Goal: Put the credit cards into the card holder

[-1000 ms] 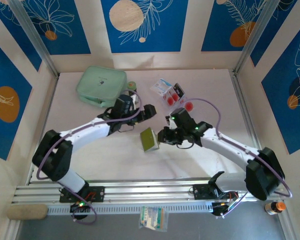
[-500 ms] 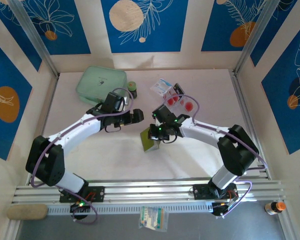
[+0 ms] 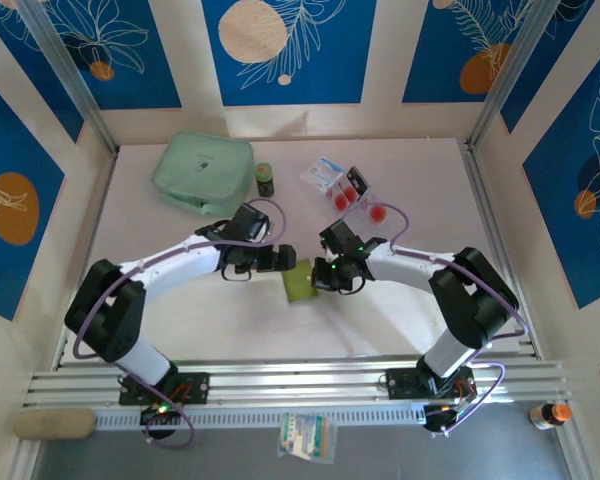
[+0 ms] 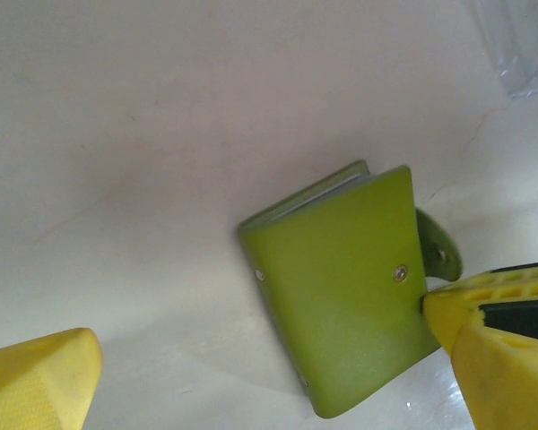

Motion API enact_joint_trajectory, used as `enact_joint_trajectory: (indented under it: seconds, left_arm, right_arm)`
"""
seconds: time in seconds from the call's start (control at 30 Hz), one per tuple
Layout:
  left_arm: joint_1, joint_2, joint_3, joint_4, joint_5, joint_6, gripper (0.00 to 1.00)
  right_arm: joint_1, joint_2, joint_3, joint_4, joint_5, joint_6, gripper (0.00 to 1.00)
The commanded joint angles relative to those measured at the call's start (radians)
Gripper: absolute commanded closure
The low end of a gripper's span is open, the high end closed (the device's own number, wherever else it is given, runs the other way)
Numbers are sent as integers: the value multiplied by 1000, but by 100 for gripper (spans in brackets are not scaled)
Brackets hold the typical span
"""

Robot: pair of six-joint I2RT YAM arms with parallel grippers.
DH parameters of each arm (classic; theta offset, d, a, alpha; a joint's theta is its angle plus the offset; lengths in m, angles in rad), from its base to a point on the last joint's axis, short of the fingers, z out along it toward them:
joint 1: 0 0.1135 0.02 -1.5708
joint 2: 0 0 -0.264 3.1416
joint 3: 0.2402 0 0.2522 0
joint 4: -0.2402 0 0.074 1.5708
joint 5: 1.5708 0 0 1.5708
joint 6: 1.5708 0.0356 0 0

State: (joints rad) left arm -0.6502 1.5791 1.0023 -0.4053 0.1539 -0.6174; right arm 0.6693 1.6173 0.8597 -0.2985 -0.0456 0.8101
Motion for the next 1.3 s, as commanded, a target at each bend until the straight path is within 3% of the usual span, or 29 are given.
enact_joint_trajectory:
  seconds: [0.0, 0.33, 0.97, 1.27]
  left_arm:
    - [-35, 39, 31, -29, -66, 30, 0]
    - [-81, 120, 59, -46, -151, 59, 0]
    - [-105, 188, 68, -20, -173, 117, 0]
    - [-139, 231, 111, -135, -297, 157, 0]
  right_arm:
    - [-7, 13, -16, 25, -44, -23, 100]
    - [-11, 16, -46, 63, -68, -19, 100]
    - [-13, 4, -74, 75, -73, -11, 100]
    - [-32, -52, -56, 32, -79, -31, 100]
